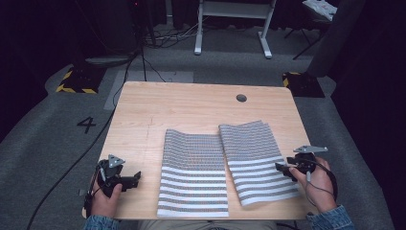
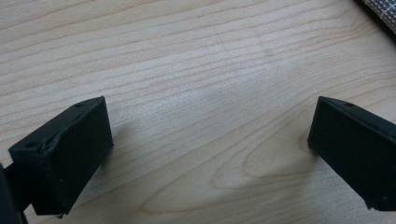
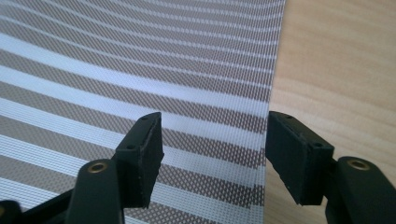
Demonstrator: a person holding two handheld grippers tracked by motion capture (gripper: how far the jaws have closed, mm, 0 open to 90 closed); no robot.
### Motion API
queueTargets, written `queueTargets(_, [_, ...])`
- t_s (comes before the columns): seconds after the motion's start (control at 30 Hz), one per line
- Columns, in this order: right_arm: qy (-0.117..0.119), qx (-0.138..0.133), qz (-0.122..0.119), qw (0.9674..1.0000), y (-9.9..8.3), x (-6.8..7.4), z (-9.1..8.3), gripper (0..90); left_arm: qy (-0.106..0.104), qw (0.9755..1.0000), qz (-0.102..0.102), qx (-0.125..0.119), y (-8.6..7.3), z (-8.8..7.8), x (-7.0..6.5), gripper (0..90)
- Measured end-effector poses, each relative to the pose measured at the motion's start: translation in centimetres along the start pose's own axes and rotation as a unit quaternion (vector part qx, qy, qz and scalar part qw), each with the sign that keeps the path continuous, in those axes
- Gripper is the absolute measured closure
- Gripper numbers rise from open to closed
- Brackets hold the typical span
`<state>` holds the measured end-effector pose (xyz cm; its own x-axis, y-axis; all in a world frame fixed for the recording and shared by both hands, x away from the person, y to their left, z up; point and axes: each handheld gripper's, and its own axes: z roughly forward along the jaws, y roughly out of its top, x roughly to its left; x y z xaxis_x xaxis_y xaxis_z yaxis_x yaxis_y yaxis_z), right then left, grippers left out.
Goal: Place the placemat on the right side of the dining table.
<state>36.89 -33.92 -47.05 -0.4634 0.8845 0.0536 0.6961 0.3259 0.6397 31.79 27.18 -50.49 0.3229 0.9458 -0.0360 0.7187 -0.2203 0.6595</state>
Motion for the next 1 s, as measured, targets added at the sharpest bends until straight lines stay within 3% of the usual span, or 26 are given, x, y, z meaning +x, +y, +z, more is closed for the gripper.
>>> queueTargets(0.23, [-0.022, 0.006, 0.003, 0.9997, -1.0, 0.1, 1.3, 32.5, 0.0, 1.0, 0.0, 0.0, 0.0, 0.0, 0.0, 0.0])
queueTargets(0.4, [-0.027, 0.003, -0.01, 0.9996, -1.0, 0.7, 1.2, 38.5, 0.0, 1.0, 0.0, 0.0, 0.0, 0.0, 0.0, 0.0])
queueTargets(0.67, [-0.026, -0.001, -0.008, 0.9996, -1.2, 0.9, 1.1, 43.3, 0.0, 1.0, 0.0, 0.0, 0.0, 0.0, 0.0, 0.0])
queueTargets(0.77, [-0.023, 0.0, -0.013, 0.9997, -1.2, 1.2, 1.0, 52.3, 0.0, 1.0, 0.0, 0.0, 0.0, 0.0, 0.0, 0.0])
queueTargets(0.83, [-0.014, 0.0, -0.018, 0.9997, -1.1, 1.7, 0.9, 68.2, 0.0, 1.0, 0.0, 0.0, 0.0, 0.0, 0.0, 0.0])
queueTargets(0.87, [-0.014, 0.0, -0.018, 0.9997, -1.1, 1.7, 0.9, 68.2, 0.0, 1.0, 0.0, 0.0, 0.0, 0.0, 0.0, 0.0])
queueTargets(0.9, [-0.005, 0.004, -0.023, 0.9997, -1.0, 1.9, 0.9, 77.1, 0.0, 1.0, 0.0, 0.0, 0.0, 0.0, 0.0, 0.0])
queueTargets(1.0, [0.006, 0.011, -0.029, 0.9995, -0.8, 1.9, 0.9, 84.9, 0.0, 1.0, 0.0, 0.0, 0.0, 0.0, 0.0, 0.0])
